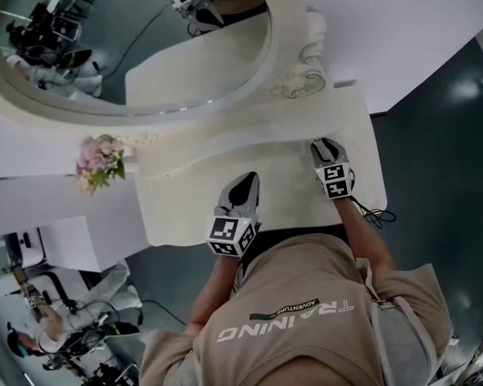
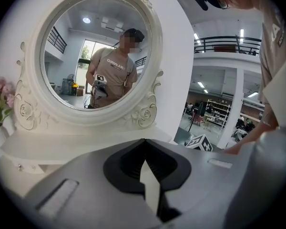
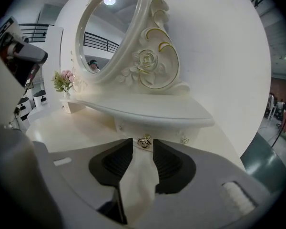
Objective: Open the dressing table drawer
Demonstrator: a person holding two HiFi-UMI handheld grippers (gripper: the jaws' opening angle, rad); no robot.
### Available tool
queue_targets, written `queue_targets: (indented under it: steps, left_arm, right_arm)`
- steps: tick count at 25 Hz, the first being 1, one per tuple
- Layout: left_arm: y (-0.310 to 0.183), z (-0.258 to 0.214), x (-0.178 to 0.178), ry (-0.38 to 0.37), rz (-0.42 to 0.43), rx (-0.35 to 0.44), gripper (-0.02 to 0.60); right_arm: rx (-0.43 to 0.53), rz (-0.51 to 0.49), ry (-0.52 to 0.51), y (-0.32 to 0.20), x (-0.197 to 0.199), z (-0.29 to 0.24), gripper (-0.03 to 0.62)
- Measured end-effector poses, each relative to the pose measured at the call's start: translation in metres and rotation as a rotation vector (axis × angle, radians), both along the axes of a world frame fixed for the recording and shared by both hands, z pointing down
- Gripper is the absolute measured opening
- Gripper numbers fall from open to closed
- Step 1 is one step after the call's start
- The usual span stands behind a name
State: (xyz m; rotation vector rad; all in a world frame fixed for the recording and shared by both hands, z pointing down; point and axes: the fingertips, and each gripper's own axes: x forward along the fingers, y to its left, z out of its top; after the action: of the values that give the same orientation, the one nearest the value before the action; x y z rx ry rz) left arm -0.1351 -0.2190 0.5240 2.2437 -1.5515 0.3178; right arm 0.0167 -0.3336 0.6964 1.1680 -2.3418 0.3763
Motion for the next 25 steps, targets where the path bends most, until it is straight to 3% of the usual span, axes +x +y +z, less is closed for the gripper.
queue_targets:
  steps: [25]
  left_arm:
    - [-0.009,-0.005,-0.009,0.016,0.027,0.013,0.018]
  right_arm:
    - [0.003,0.066,0.019,-0.003,-0.004,0.009,0.097]
